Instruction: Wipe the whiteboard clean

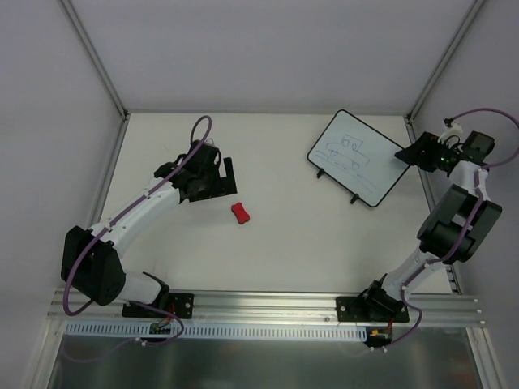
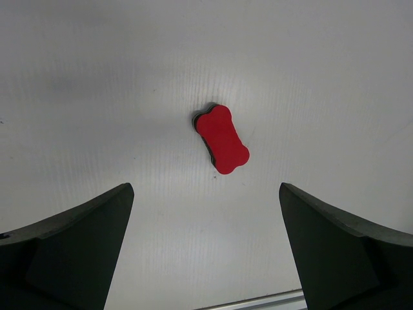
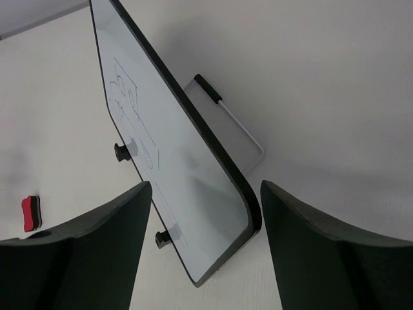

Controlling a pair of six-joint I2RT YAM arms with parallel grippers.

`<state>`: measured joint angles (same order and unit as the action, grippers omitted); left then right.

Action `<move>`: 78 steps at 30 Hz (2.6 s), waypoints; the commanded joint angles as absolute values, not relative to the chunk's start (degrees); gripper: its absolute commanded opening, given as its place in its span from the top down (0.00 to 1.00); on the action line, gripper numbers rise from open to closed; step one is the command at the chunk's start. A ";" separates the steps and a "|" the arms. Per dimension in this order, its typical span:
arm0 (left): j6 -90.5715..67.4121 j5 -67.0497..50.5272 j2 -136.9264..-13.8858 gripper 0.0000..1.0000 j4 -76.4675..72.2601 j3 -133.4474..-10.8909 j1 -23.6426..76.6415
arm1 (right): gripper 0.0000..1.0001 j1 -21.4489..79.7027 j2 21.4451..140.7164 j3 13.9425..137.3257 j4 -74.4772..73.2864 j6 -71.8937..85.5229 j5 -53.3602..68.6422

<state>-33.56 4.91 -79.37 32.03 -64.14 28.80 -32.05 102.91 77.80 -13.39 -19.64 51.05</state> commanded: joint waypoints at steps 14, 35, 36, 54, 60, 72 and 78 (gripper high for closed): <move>-31.29 3.52 -78.22 0.01 32.26 -65.48 28.74 | 0.81 -32.43 108.72 79.89 -15.29 -23.64 60.29; -28.39 2.90 -78.31 0.01 32.17 -65.13 28.74 | 1.00 -30.76 100.82 61.44 -15.12 -27.07 67.50; -28.30 2.73 -78.40 0.01 32.17 -65.04 28.74 | 1.00 -30.67 99.51 60.57 -15.12 -26.81 67.33; -32.43 1.05 -87.70 0.01 32.17 -66.35 29.00 | 1.00 -28.74 84.91 45.97 -15.03 -22.94 61.17; -35.50 2.46 -92.36 0.01 32.08 -68.55 30.76 | 1.00 -28.65 81.57 43.25 -15.12 -21.27 60.65; -45.08 5.18 -100.19 0.12 31.90 -71.45 31.46 | 1.00 -25.93 73.30 37.18 -13.10 -18.37 53.09; -52.20 5.89 -102.82 0.21 31.99 -70.66 32.96 | 1.00 -25.75 73.30 35.77 -11.43 -17.14 52.73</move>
